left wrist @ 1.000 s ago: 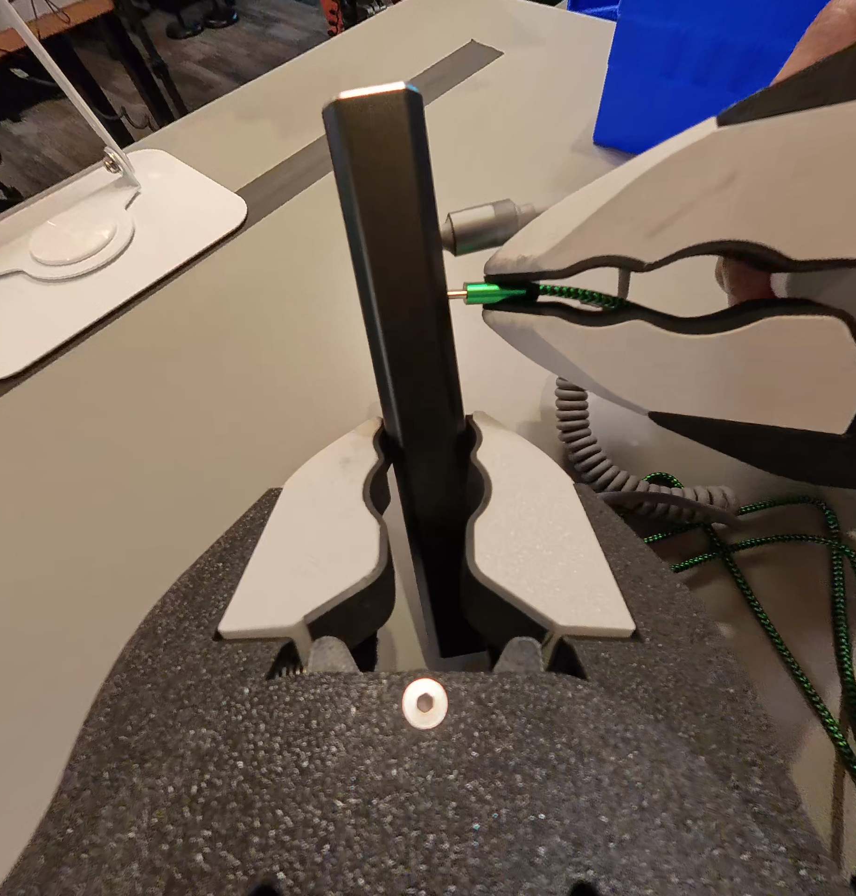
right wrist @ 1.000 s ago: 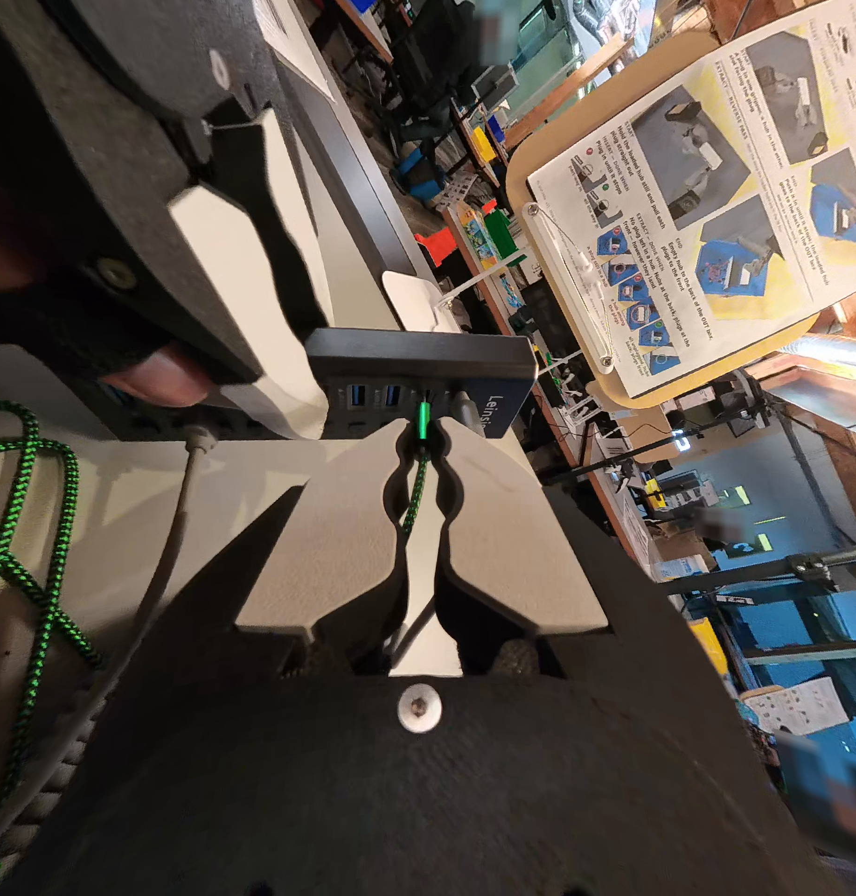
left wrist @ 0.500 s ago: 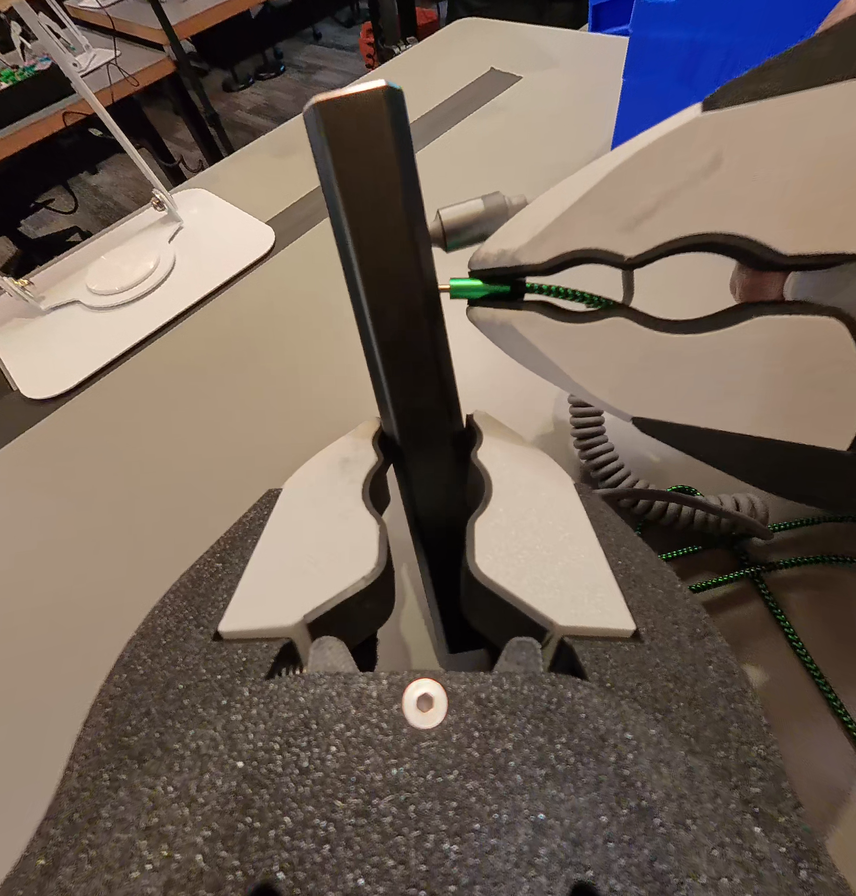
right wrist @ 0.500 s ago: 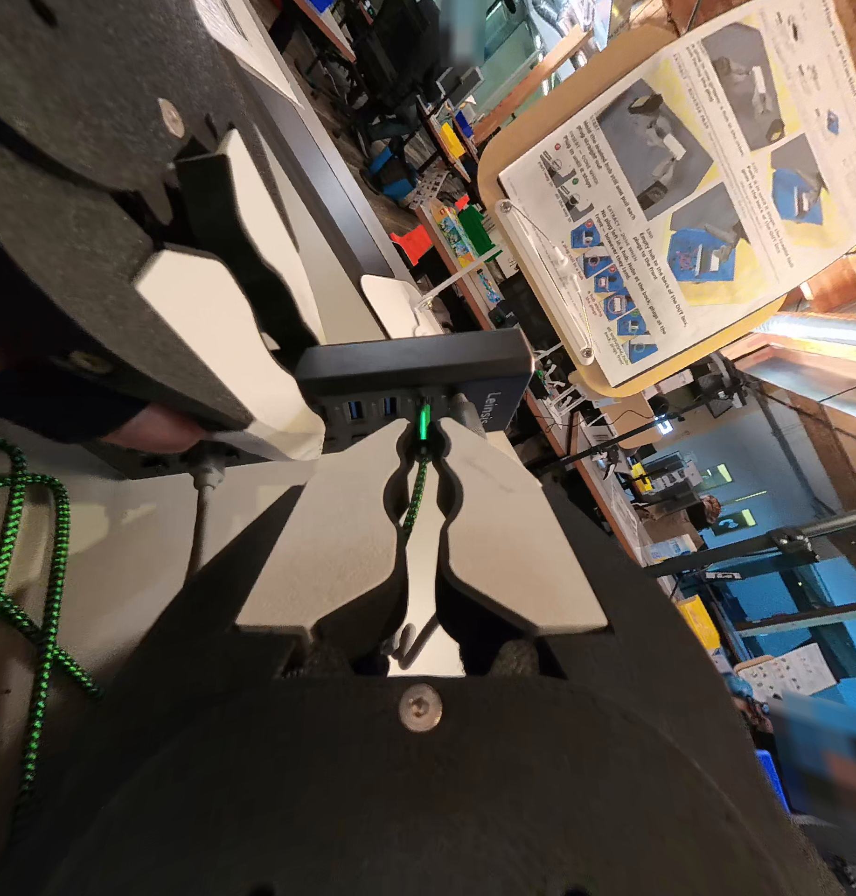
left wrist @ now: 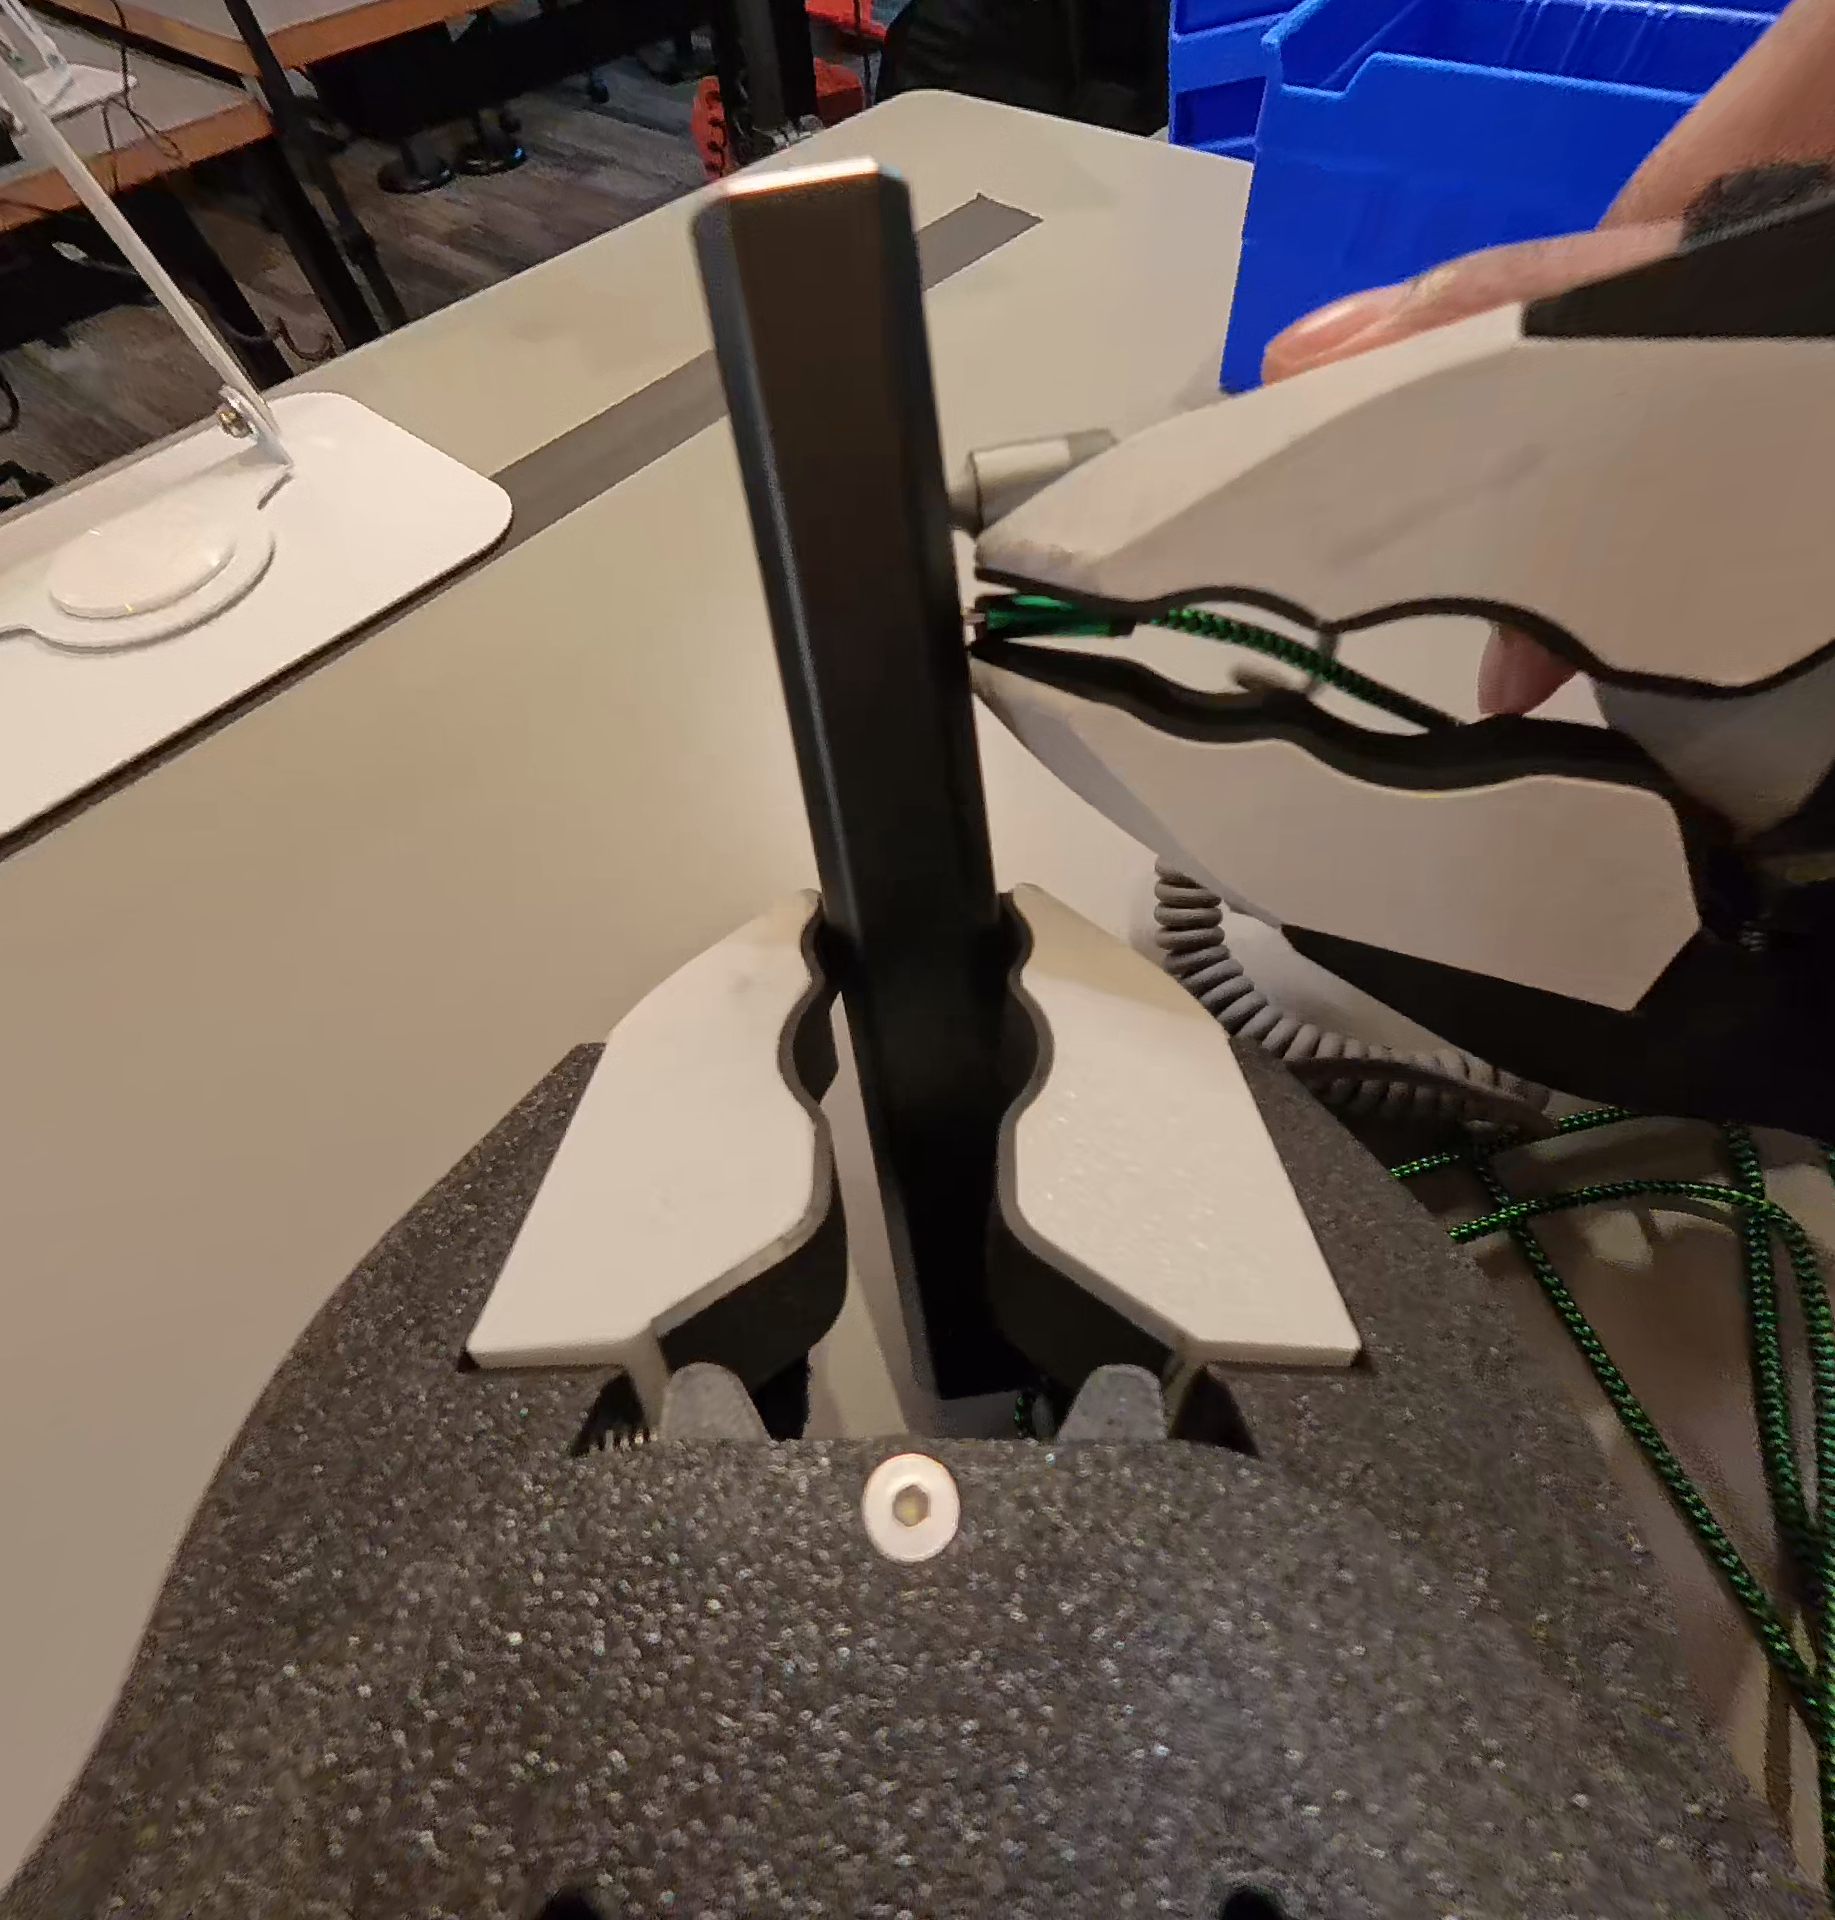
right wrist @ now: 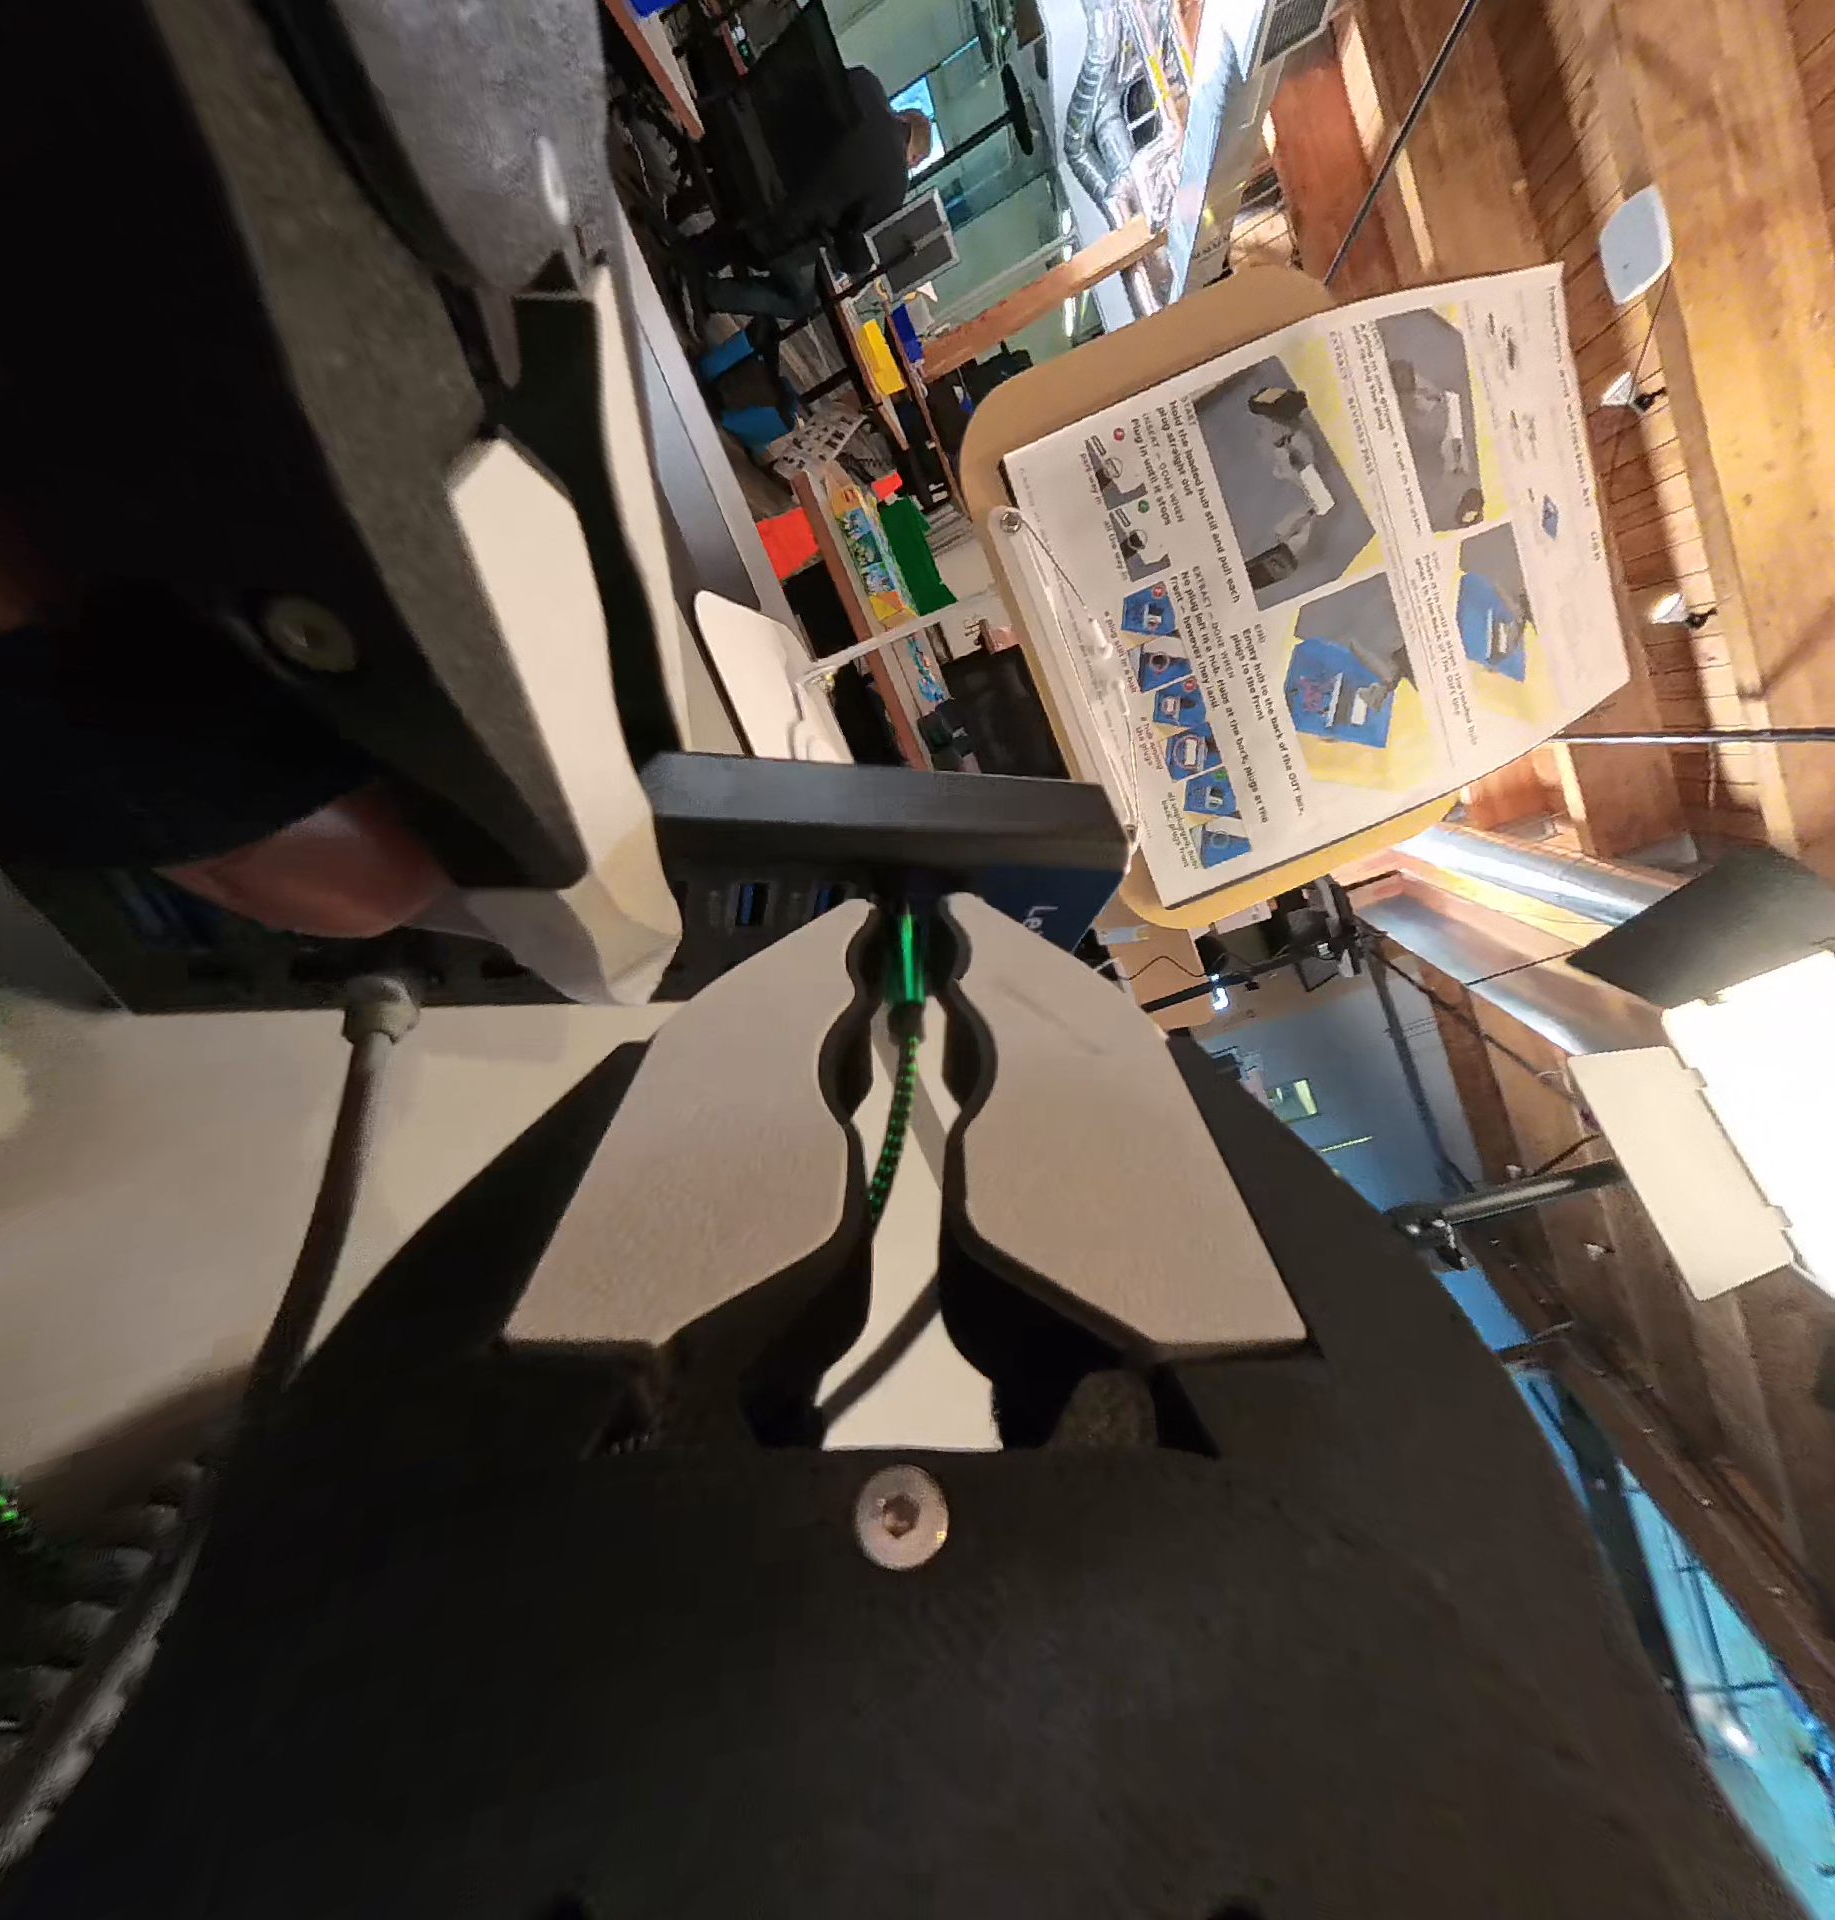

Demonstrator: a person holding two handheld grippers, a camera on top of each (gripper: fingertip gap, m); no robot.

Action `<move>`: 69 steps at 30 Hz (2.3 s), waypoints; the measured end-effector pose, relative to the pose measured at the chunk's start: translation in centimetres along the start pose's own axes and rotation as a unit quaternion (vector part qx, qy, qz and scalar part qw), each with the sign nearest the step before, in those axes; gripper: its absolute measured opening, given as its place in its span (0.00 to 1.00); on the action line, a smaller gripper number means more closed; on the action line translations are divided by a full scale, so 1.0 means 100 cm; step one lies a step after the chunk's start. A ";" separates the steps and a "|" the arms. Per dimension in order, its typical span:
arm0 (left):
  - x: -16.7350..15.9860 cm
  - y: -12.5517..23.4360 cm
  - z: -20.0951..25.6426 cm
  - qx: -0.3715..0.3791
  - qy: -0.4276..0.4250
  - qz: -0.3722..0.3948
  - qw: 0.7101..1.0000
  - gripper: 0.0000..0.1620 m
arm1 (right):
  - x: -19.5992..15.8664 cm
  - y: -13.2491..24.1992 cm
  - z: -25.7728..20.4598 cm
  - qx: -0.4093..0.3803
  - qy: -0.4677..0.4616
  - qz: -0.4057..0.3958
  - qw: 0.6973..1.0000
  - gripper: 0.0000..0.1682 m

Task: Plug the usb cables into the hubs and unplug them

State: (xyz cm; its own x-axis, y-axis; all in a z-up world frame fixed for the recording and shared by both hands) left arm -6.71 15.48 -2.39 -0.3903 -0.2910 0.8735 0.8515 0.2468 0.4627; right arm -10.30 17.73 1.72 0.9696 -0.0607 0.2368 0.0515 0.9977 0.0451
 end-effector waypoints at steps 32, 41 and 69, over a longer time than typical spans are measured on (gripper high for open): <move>0.002 0.005 -0.006 -0.004 -0.037 0.039 0.999 0.17 | -0.033 0.020 0.007 0.385 -0.485 0.043 0.784 0.24; 0.003 0.006 -0.004 0.004 -0.076 0.049 0.996 0.17 | -0.022 0.016 0.000 0.424 -0.496 0.055 0.756 0.04; 0.006 0.006 -0.011 0.162 -0.245 0.037 0.955 0.19 | -0.017 0.009 -0.001 0.367 -0.578 0.049 0.727 0.02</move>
State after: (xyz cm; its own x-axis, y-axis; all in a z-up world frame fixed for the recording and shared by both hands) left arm -6.03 14.43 -1.79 -0.5188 0.1862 0.8344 0.7606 0.5462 0.3510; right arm -11.89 18.70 1.24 0.0883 -0.4001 0.9122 -0.5572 0.7393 0.3782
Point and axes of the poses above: each gripper's, where its closed fingertips meet, y back along the fingers, x out of its top, z = x × y across the jaws, the point moved 3 cm from there along y, back along the fingers, and after that the axes turned 12 degrees about y, right-handed, at the moved point
